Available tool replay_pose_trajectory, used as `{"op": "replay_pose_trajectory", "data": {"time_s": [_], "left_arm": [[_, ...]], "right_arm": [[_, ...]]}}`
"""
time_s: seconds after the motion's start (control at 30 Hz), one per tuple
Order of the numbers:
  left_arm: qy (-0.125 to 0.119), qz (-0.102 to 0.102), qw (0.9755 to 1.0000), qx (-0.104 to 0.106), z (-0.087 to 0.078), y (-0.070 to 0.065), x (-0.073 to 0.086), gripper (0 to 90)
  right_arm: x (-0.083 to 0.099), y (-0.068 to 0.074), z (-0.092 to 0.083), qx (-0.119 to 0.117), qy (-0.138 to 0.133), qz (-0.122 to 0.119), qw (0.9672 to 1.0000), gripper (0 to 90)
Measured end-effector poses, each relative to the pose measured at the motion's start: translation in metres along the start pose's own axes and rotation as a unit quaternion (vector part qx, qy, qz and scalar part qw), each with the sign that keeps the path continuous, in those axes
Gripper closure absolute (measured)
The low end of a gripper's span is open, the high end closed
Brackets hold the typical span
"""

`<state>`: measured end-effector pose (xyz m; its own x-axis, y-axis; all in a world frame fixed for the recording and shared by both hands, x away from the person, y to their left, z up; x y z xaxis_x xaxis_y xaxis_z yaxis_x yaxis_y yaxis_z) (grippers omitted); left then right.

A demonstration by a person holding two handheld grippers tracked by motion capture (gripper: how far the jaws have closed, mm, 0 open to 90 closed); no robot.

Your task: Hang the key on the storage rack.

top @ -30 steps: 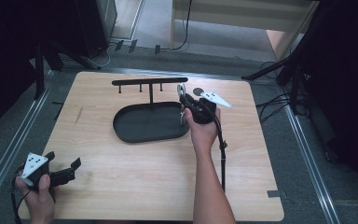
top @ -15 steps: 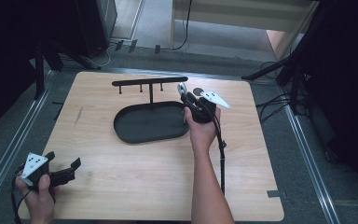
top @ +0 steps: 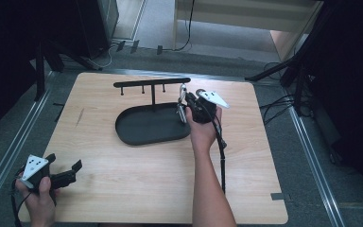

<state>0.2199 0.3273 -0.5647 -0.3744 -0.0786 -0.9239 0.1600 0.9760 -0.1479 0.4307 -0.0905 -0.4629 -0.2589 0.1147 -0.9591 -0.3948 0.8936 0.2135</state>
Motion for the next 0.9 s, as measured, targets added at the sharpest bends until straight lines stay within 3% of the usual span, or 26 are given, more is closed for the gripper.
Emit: {"op": "replay_pose_trajectory", "data": {"time_s": [0.13,0.2,0.27,0.3,0.43,0.57,0.7,0.77,0.9], "left_arm": [[-0.001,0.0,1.0,0.0,0.0,0.0,0.0,0.0],[-0.001,0.0,1.0,0.0,0.0,0.0,0.0,0.0],[-0.002,-0.001,1.0,0.0,0.0,0.0,0.0,0.0],[-0.003,-0.001,1.0,0.0,-0.001,0.0,0.0,0.0],[-0.003,-0.002,1.0,0.0,-0.001,0.0,0.0,0.0],[-0.005,0.002,1.0,0.001,-0.002,0.0,0.0,0.0],[-0.007,-0.002,1.0,0.002,-0.003,0.0,0.001,0.0],[-0.009,-0.002,1.0,0.001,-0.003,0.0,0.001,0.0],[-0.007,0.002,1.0,0.001,-0.003,-0.001,0.001,0.0]], "right_arm": [[-0.001,-0.002,-0.002,0.01,-0.004,-0.017,0.9998,74.6],[-0.002,-0.004,-0.006,0.027,-0.013,-0.038,0.9988,64.3],[-0.003,-0.006,-0.011,0.036,-0.021,-0.043,0.9982,55.4],[-0.003,-0.008,-0.016,0.048,-0.024,-0.053,0.9972,47.0],[-0.002,-0.013,-0.031,0.061,-0.017,-0.063,0.996,37.1],[0.0,-0.016,-0.041,0.045,-0.009,-0.053,0.9975,35.2],[0.004,-0.02,-0.058,0.033,0.001,-0.051,0.9981,23.7],[0.008,-0.023,-0.071,0.035,0.009,-0.05,0.9981,15.1],[0.011,-0.03,-0.087,0.045,0.009,-0.051,0.9976,9.2]]}}
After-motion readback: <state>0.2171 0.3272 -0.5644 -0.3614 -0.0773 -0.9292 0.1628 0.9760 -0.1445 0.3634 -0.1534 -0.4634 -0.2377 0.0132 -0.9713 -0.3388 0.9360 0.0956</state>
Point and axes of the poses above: each handheld gripper's, and its own axes: z roughly forward along the jaws, x roughly out of its underside, y roughly to its left, the point moved 3 cm from there along z, roughly forward along the jaws, and after that the axes turned 5 degrees about -y, right-handed, at the moved point
